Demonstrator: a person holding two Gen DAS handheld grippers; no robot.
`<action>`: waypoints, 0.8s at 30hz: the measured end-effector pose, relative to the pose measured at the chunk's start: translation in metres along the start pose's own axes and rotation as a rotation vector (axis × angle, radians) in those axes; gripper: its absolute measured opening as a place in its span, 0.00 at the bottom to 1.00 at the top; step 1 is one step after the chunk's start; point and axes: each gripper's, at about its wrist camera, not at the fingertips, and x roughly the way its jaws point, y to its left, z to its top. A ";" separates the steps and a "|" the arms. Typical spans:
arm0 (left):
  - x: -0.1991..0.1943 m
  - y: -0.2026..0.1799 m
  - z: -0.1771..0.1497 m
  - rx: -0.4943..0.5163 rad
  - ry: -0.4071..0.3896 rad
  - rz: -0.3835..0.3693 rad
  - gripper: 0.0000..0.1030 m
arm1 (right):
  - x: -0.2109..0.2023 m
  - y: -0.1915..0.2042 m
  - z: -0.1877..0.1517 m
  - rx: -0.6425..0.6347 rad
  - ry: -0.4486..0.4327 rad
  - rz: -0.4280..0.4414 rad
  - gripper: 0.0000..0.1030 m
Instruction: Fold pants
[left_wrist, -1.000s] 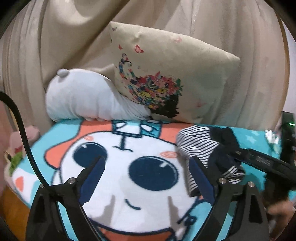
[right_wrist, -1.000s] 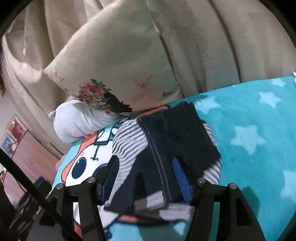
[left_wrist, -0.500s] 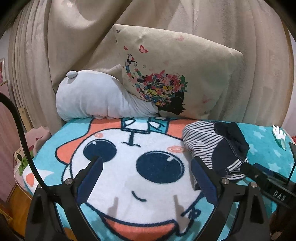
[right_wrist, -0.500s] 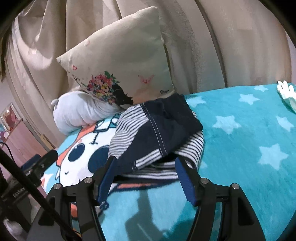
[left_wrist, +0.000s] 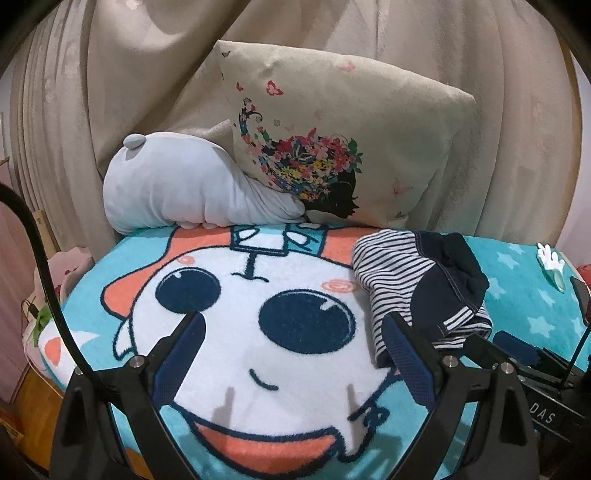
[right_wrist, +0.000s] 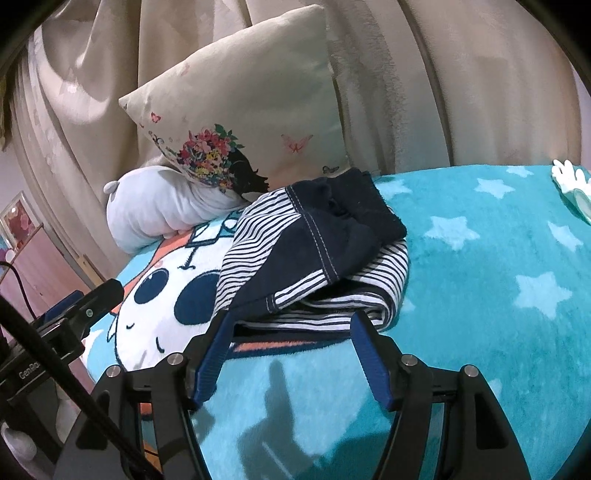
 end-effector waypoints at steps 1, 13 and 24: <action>0.001 0.000 0.000 0.000 0.003 -0.003 0.93 | 0.000 0.001 0.000 -0.003 0.001 -0.002 0.68; 0.012 -0.001 -0.008 -0.010 0.055 -0.054 0.93 | 0.005 0.004 -0.003 -0.032 0.021 -0.048 0.70; 0.021 -0.002 -0.012 -0.012 0.089 -0.069 0.93 | 0.009 -0.005 -0.004 -0.007 0.034 -0.058 0.70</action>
